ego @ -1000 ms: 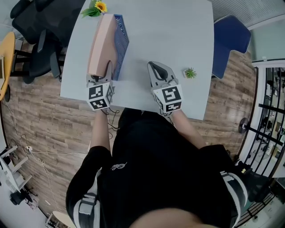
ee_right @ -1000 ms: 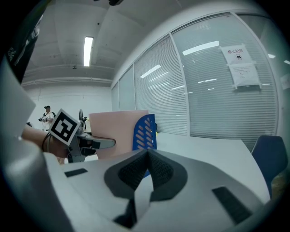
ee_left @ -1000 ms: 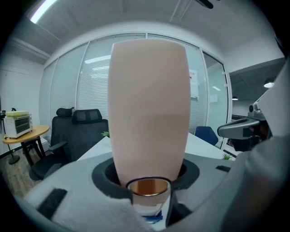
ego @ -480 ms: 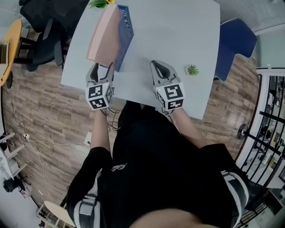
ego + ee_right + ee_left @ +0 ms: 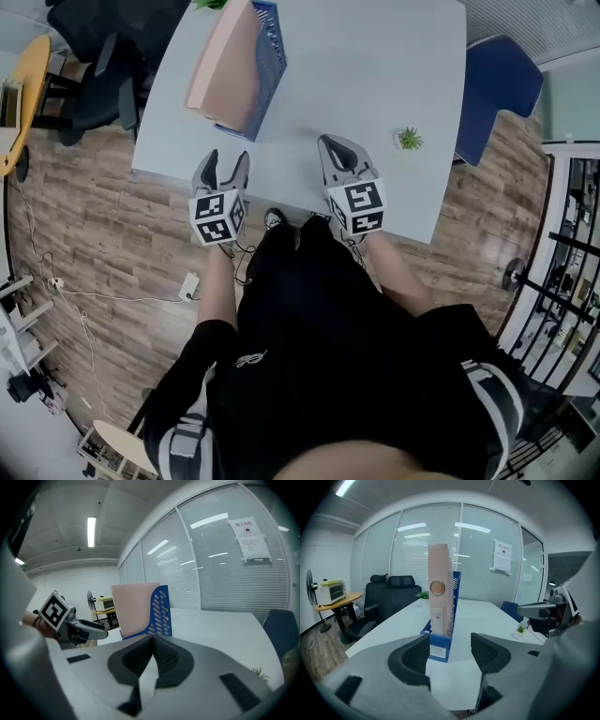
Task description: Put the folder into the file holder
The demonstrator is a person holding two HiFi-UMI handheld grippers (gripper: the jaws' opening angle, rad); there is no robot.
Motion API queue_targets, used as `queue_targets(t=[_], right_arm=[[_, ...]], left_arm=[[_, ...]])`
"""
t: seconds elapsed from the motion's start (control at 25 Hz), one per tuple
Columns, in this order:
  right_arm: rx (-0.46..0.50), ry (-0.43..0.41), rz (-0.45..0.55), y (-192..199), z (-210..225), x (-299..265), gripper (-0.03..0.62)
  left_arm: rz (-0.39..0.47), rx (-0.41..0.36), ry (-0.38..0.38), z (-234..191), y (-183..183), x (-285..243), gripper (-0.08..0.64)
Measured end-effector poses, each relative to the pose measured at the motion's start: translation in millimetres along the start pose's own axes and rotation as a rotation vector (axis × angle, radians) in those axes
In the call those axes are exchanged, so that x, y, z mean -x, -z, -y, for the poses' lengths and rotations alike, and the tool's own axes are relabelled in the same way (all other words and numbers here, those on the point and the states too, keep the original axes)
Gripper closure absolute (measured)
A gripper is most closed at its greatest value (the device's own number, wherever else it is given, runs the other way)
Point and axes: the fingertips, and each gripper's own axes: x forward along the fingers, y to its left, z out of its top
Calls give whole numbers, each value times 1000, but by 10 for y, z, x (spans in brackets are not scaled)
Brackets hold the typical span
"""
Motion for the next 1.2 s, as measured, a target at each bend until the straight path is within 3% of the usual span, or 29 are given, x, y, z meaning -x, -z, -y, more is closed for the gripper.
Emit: queue_targets(t=[0.28,0.68,0.8,1.0,1.2], right_arm=[[-21,75,-16,151,-242,66,588],[-147,272,-64,556,-574,427,588],[-174,360,-93,761,-568,762,588],[-204,475,-105,884,-483,1290,588],[-192,498,-82,846,-401,1506,588]], left_arm=[[-61,-4,103,98,318,104,278],[-134,5,387,565,663,193,306],[-181,-32,493,907,840,251,373],[-240,-70,621,1445,955,376,557],[-203,-97,643,1710,794,420,561]])
